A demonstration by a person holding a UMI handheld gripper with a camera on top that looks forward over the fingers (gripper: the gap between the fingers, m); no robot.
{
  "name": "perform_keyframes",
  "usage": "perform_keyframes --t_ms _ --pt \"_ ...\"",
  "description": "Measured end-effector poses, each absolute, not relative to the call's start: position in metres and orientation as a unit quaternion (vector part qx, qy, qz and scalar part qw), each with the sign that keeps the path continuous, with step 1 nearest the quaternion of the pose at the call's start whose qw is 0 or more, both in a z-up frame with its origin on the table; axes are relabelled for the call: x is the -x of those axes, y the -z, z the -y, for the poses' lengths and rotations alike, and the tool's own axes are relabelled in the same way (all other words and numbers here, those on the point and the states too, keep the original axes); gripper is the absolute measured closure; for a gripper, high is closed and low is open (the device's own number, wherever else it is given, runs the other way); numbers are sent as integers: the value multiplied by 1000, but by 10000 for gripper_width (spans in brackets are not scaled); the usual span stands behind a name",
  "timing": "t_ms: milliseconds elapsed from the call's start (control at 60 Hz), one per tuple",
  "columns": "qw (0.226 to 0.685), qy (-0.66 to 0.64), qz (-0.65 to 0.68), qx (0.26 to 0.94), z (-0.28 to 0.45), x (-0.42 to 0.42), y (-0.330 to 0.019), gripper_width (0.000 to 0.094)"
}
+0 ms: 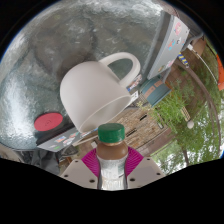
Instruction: Pour water
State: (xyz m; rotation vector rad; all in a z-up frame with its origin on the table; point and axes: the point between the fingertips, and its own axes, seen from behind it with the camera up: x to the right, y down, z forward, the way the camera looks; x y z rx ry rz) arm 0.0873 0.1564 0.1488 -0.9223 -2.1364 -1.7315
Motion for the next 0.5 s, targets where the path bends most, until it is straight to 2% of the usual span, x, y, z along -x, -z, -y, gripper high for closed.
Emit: perform_keyframes --t_ms 117,217,233,283,333,400,467,483,500 --pt "137 579 733 331 -156 -87 -147 651" --pt "187 559 718 370 -161 -85 -149 650" --pt "213 564 699 383 -145 -83 -144 650" --pt "261 521 670 460 -163 -79 -144 650" --pt "311 478 632 525 -165 -84 -159 649" --pt "418 394 534 620 -160 -71 -163 648" --pt "500 294 438 687 -158 -71 -174 649" --pt "536 275 406 687 -135 -67 -179 648" --pt "530 246 408 701 -163 -72 -182 649"
